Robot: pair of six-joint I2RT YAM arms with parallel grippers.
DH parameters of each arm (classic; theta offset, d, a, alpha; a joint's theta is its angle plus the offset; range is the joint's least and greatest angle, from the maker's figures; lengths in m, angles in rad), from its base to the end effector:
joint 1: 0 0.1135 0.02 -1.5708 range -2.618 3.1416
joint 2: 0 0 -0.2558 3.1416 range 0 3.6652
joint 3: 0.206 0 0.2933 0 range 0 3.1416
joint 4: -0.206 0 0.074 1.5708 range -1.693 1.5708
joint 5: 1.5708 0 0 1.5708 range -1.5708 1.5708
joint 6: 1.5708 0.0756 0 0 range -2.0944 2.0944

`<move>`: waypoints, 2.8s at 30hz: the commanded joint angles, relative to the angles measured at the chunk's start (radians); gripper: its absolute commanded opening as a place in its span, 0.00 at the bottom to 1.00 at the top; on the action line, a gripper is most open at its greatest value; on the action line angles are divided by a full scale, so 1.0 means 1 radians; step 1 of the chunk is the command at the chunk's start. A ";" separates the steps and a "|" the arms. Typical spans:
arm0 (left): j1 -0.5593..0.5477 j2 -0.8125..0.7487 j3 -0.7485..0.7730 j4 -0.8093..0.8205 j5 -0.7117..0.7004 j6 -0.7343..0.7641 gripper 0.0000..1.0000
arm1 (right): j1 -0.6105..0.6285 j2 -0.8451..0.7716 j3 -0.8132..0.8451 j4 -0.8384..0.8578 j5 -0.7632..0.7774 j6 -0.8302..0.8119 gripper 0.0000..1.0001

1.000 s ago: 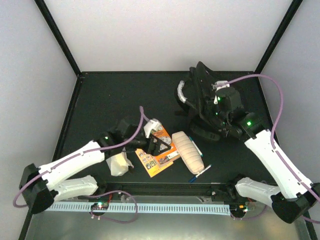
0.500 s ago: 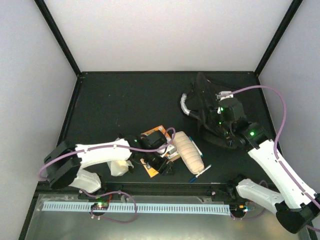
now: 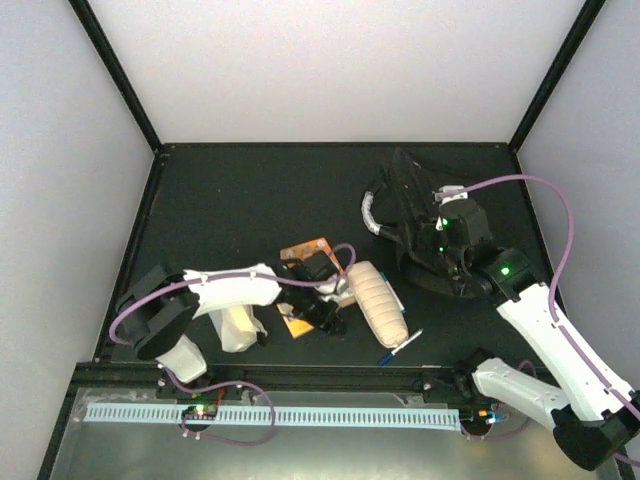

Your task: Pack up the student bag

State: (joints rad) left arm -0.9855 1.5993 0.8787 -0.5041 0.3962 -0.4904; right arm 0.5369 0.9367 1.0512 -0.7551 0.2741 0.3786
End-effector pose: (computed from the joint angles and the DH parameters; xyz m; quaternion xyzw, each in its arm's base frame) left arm 0.1587 -0.2923 0.0896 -0.2695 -0.9281 0.2570 0.0055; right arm 0.2377 0.1177 0.3243 -0.0089 0.8875 0.0868 0.4525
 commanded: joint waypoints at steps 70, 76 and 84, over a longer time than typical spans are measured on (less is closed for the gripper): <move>0.771 -0.194 0.202 -0.417 -0.705 -0.189 0.05 | -0.009 0.016 -0.022 0.092 -0.069 -0.013 0.02; 0.802 -0.134 0.320 -0.412 -0.665 -0.128 0.75 | -0.009 0.013 -0.013 0.061 -0.058 -0.014 0.02; 0.734 -0.393 0.219 -0.242 -0.293 0.107 0.99 | -0.009 0.008 -0.026 0.048 -0.018 -0.009 0.02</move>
State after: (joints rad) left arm -0.1997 1.3514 1.1381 -0.8680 -0.1757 -0.5571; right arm 0.5362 0.9550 0.9981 -0.7170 0.2058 0.3687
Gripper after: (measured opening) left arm 0.968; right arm 0.048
